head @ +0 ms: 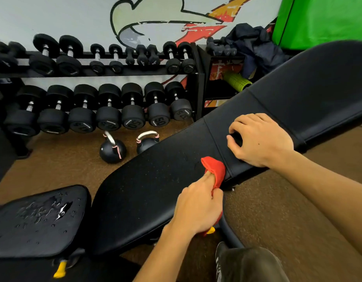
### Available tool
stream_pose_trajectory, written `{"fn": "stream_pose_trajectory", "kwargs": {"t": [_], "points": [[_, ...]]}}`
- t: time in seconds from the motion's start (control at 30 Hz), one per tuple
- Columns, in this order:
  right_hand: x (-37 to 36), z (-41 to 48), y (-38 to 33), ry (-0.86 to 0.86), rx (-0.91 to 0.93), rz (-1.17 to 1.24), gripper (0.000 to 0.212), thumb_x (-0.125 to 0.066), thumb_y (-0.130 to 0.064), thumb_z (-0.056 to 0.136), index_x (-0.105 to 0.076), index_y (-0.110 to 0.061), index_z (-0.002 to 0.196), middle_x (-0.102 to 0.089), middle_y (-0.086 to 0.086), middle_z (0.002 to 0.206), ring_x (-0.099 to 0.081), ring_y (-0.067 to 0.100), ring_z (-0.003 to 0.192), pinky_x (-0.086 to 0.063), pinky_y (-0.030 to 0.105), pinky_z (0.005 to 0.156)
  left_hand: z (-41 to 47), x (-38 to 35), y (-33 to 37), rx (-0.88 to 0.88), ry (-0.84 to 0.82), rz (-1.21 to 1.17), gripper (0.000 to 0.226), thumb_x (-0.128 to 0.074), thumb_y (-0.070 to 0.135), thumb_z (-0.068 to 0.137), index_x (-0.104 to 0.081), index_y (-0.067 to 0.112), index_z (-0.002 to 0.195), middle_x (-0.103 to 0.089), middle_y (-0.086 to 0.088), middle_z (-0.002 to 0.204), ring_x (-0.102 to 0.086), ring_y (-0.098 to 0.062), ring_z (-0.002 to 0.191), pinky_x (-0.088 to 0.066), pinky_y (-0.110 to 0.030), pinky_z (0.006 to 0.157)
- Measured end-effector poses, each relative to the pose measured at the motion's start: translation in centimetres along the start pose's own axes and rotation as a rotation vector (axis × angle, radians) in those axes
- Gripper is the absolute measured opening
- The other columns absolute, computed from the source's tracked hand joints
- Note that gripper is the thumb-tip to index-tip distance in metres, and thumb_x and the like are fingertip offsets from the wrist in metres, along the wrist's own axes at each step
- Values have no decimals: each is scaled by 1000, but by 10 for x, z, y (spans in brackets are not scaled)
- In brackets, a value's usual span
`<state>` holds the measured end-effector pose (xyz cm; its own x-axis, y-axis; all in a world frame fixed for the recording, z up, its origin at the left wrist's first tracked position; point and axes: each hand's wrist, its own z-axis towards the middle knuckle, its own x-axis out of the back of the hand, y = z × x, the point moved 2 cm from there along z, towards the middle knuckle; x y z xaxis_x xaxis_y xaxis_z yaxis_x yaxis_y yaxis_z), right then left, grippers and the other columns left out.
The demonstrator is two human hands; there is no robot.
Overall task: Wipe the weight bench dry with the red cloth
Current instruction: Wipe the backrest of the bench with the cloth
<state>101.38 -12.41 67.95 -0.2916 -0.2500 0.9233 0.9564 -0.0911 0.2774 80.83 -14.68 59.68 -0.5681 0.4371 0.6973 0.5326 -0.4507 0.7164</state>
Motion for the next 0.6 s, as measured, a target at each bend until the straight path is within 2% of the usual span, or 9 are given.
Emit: {"fn": "stream_pose_trajectory", "kwargs": {"t": [0.13,0.2,0.27,0.4,0.5,0.6], "points": [[0,0,1,-19,-6,3,39,-39,-53,98,-66,-27,107,-66,-4,115,-61,20,112,-41,40,107,-23,-3,-16,-8,-46,18,10,-36,35,93,-42,34,101,-59,5,91,-62,-32,86,-51,-50,79],[0,1,2,-19,-9,14,39,-39,-54,98,-66,-28,107,-65,-5,116,-60,20,114,-40,40,108,-20,2,-29,66,-45,17,5,-38,32,94,-42,30,92,-60,3,91,-61,-33,88,-51,-51,83],[0,1,2,-12,-10,25,39,-39,-56,98,-66,-29,106,-65,-6,116,-59,19,115,-39,39,109,-7,9,-32,123,-48,32,10,-39,32,95,-40,26,87,-61,-2,91,-61,-37,90,-51,-52,84],[-1,3,2,27,-29,62,37,-40,-57,98,-66,-30,103,-66,-8,115,-58,18,116,-37,38,109,16,14,-12,26,-77,25,10,-38,33,95,-39,27,87,-59,-4,87,-61,-37,85,-52,-52,81],[0,3,3,55,-35,83,33,-41,-51,101,-67,-31,105,-66,-8,119,-56,17,121,-35,39,111,2,10,-7,-53,-115,34,6,-39,32,97,-44,29,99,-58,0,90,-62,-35,85,-51,-50,79],[-4,4,3,30,-29,54,33,-39,-49,103,-65,-32,114,-64,-7,129,-51,17,131,-31,39,115,-10,16,-28,-9,-160,40,26,-35,38,95,-48,32,117,-63,2,96,-64,-32,89,-52,-50,82]]}}
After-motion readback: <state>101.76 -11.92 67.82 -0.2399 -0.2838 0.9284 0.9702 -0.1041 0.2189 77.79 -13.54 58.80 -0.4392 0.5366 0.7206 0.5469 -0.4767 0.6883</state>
